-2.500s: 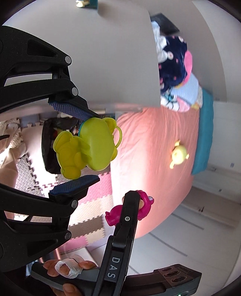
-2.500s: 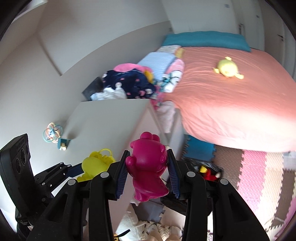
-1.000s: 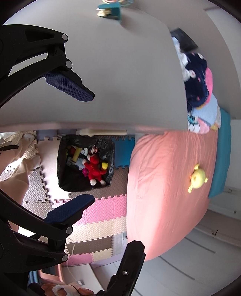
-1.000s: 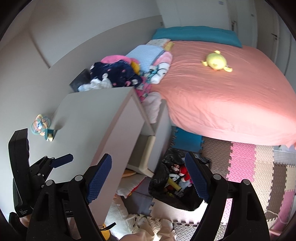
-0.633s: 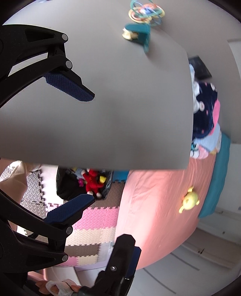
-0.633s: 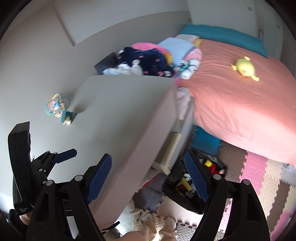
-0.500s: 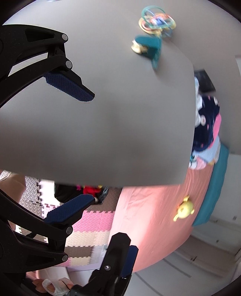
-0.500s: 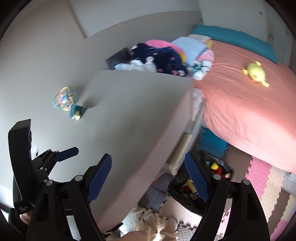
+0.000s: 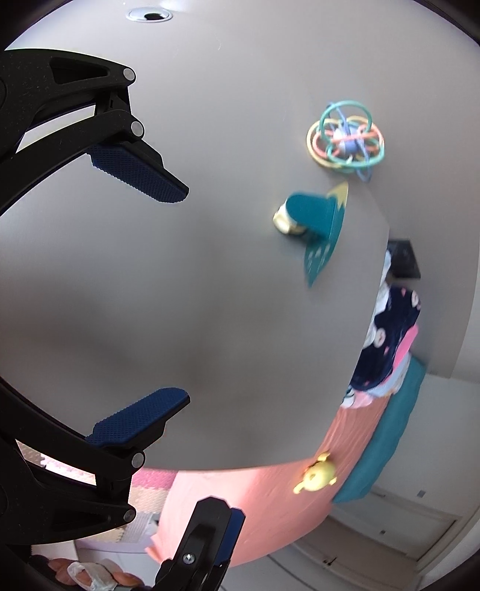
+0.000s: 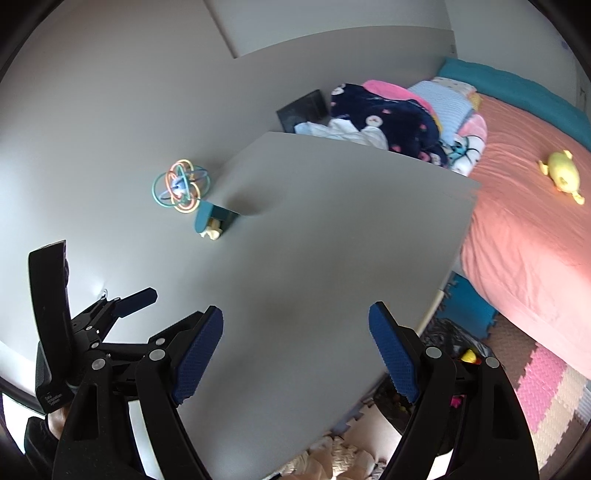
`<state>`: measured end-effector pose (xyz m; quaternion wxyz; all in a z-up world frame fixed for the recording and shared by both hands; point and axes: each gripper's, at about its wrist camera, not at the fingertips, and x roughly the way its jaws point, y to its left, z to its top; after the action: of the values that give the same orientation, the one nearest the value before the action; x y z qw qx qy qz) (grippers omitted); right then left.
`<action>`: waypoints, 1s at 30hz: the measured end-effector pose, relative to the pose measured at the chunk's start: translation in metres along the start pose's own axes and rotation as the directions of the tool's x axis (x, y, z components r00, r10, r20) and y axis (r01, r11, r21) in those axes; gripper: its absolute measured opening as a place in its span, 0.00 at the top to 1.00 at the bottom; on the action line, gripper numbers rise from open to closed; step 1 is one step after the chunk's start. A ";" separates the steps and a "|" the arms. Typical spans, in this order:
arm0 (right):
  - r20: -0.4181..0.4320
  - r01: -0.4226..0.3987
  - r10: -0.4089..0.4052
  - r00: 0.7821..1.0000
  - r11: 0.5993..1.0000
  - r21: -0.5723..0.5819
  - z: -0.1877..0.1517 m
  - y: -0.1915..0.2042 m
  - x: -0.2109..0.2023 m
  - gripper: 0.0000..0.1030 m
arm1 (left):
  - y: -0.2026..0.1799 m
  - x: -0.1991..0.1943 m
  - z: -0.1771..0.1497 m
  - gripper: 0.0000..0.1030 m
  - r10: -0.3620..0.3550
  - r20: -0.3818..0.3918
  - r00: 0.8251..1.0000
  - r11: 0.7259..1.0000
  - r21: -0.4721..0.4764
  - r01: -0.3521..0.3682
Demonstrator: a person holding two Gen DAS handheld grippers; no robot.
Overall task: Collect trash
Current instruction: 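Move both open tools back over the table toward the teal fan, then grasp the teal fan with the left tool while the right tool grasps the ring rattle ball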
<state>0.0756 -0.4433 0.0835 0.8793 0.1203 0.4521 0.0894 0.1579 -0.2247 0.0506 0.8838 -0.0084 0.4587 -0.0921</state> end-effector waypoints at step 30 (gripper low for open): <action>-0.029 -0.016 0.016 0.999 1.000 0.011 0.058 0.018 0.087 0.21 | 0.074 0.096 0.086 0.44 0.061 -0.011 0.998 0.998 0.030 -0.061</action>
<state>0.1721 -0.4102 0.0542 0.8712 0.1273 0.4643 0.0958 0.2934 -0.1742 0.0158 0.8834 0.0195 0.4627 -0.0720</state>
